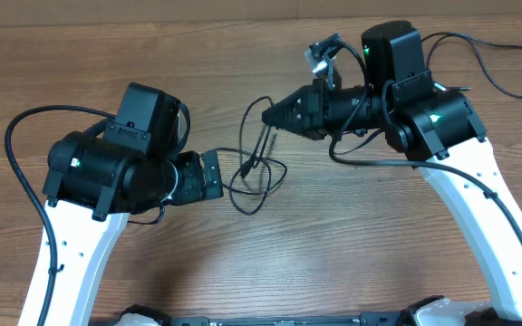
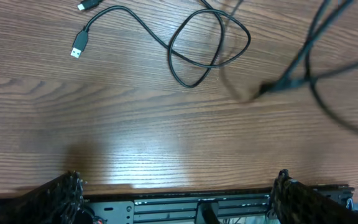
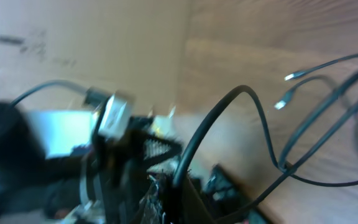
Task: Untangle cables
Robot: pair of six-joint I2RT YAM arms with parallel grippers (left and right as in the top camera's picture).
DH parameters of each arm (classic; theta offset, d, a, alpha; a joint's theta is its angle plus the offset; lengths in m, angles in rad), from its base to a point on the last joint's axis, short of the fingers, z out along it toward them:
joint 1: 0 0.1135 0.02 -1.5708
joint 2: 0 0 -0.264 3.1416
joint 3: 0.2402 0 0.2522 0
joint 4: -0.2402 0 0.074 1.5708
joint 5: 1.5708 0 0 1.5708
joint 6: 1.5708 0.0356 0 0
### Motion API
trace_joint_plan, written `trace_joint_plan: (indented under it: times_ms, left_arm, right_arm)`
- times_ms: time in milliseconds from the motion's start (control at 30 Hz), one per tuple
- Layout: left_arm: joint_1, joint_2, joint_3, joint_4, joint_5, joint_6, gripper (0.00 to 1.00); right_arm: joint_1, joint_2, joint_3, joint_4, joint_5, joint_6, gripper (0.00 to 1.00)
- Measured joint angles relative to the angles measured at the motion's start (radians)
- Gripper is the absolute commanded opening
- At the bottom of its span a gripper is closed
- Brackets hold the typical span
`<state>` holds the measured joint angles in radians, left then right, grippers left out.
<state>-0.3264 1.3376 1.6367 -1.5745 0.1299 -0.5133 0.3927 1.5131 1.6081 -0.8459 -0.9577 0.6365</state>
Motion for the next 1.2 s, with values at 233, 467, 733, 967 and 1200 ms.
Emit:
trace_joint_plan:
  times_ms: [233,467,733,967,1200]
  left_arm:
    - [0.000,0.024,-0.003,0.000,0.001,0.035,1.00]
    - [-0.001,0.032,-0.015,-0.011,0.077,0.170,1.00]
    - [-0.070,0.032,-0.060,0.068,0.152,0.289,0.99]
    - [-0.148,0.034,-0.066,0.189,0.154,0.346,0.98]
    - [-0.165,0.034,-0.095,0.238,0.132,0.365,0.92]
  right_arm:
    - [-0.006,-0.001,0.000,0.125,-0.130,0.032,0.04]
    - [-0.109,-0.002,0.000,0.367,-0.191,0.207,0.04]
    - [-0.162,-0.002,0.000,0.398,-0.216,0.398,0.04]
    - [-0.137,-0.002,0.000,0.429,-0.251,0.567,0.04]
    - [-0.138,-0.002,0.000,0.734,-0.306,0.779,0.04]
